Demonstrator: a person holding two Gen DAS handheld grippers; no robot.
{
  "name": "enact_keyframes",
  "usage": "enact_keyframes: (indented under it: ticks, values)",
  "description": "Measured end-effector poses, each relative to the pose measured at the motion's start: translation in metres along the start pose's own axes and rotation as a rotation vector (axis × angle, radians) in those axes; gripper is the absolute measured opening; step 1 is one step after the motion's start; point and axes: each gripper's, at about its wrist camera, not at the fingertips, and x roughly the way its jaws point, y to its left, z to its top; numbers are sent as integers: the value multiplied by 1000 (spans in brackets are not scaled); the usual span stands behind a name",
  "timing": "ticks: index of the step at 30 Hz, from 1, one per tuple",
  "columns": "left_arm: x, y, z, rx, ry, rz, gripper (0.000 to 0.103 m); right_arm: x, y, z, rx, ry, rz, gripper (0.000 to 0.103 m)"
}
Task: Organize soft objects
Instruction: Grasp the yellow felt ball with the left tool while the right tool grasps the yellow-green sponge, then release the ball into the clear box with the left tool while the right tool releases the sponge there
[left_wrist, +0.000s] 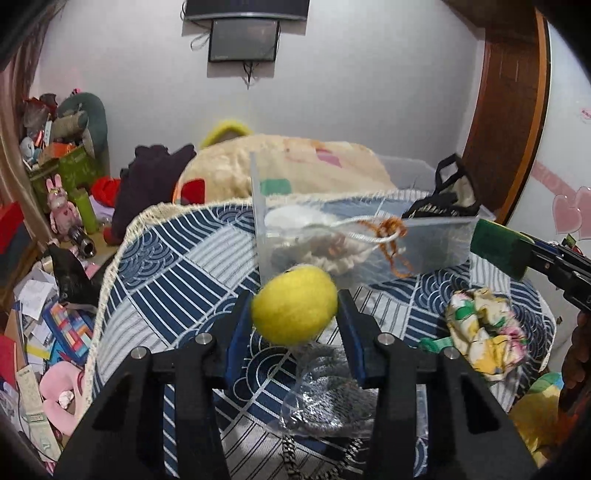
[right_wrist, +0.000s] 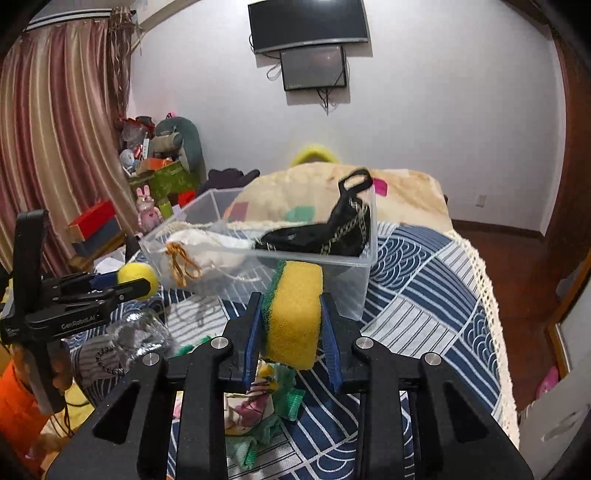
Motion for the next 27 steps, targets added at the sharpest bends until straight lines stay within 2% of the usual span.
enact_keyframes:
  ticks: [9,15,21,27]
  values:
    - [-30,-7,21,3,-86,-23,45,-16,9,19,-11,-88,17,27]
    - [-37,-11,37,2,-134,-39,45,-12,12,35,-21,-126,31,27]
    - [-35,-16,53,9,-166,-43,45,3,20,50,-37,-129,50,27]
    - [-20,-13,66,-8,-145,-47,45,25,35,62,-76,-110,57,27]
